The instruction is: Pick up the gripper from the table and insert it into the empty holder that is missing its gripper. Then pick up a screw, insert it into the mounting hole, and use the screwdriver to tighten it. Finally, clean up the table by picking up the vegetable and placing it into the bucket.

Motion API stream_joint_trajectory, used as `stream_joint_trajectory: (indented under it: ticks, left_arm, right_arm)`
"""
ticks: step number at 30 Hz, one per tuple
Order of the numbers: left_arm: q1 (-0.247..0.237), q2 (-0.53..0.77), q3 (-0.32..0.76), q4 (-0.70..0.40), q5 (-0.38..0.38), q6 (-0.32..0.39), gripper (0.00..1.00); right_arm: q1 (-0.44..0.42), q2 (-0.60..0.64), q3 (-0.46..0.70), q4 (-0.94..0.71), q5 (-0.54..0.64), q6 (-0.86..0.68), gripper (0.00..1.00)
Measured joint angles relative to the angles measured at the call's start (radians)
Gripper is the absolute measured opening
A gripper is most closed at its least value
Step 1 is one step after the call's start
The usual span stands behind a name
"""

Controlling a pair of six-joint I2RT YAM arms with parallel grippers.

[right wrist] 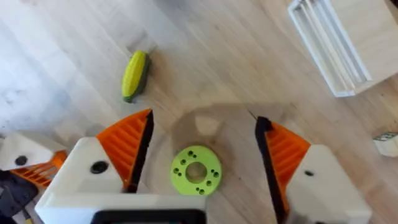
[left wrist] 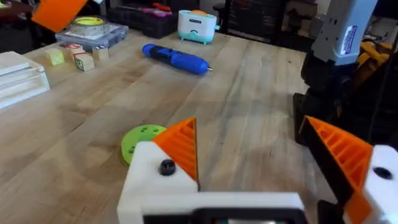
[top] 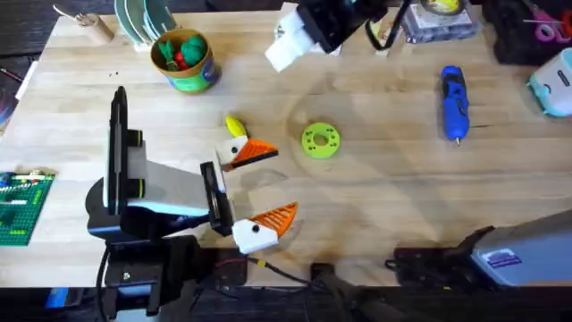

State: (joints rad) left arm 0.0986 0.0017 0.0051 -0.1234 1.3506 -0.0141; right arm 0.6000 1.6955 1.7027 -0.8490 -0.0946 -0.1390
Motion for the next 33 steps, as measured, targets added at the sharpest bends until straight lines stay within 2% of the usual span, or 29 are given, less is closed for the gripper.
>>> stream_joint_trajectory:
  ticks: [4, 5, 9, 10, 13, 14, 20, 26, 33]
  left_arm:
    - [0.0, 0.0, 0.0, 0.0, -0.001, 0.003, 0.844]
    - [0.0, 0.0, 0.0, 0.0, -0.002, 0.002, 0.735]
    - [0.0, 0.0, 0.0, 0.0, -0.004, 0.005, 0.12]
    - [0.0, 0.0, 0.0, 0.0, -0.004, 0.01, 0.033]
    - [0.0, 0.0, 0.0, 0.0, -0.004, 0.009, 0.005]
    - [0.0, 0.0, 0.0, 0.0, -0.005, 0.009, 0.005]
    - [0.0, 0.0, 0.0, 0.0, -0.005, 0.009, 0.004]
    - [0.0, 0.0, 0.0, 0.0, -0.005, 0.009, 0.004]
    - [0.0, 0.0, 0.0, 0.0, -0.005, 0.009, 0.004]
  right_arm:
    - [-0.066, 0.0, 0.0, 0.0, 0.0, 0.0, 0.991]
    - [-0.082, 0.0, 0.0, 0.0, 0.0, 0.001, 0.991]
    - [-0.163, -0.002, 0.0, 0.0, -0.001, 0.028, 0.991]
    - [-0.186, -0.006, 0.0, -0.004, -0.001, 0.034, 0.992]
    - [-0.278, -0.039, 0.0, -0.032, -0.001, 0.044, 0.991]
    - [-0.369, -0.096, 0.0, -0.071, 0.0, 0.053, 0.992]
    - [-0.537, -0.167, 0.014, -0.248, 0.0, 0.057, 0.991]
    - [-0.669, -0.164, -0.046, -0.325, 0.0, 0.059, 0.991]
    - [-0.77, -0.164, -0.201, -0.355, -0.001, 0.062, 0.991]
